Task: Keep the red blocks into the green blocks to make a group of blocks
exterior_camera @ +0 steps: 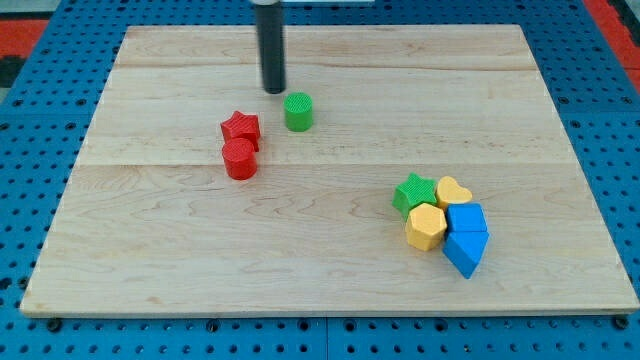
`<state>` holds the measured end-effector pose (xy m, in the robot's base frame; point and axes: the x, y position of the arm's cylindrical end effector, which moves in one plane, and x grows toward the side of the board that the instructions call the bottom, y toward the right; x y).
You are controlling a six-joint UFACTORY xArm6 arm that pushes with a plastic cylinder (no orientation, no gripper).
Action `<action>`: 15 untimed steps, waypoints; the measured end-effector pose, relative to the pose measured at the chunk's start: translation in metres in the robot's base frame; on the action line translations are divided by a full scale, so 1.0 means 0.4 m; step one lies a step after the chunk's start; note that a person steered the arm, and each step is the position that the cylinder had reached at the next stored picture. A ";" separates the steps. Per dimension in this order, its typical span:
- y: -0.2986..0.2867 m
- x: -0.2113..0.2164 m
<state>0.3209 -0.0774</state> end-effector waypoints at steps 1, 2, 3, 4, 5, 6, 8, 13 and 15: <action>0.216 0.146; 0.371 0.193; 0.432 0.253; 0.424 0.269; 0.270 0.146; 0.081 0.059; -0.034 0.169; 0.017 0.436; 0.130 0.375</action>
<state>0.4707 -0.0252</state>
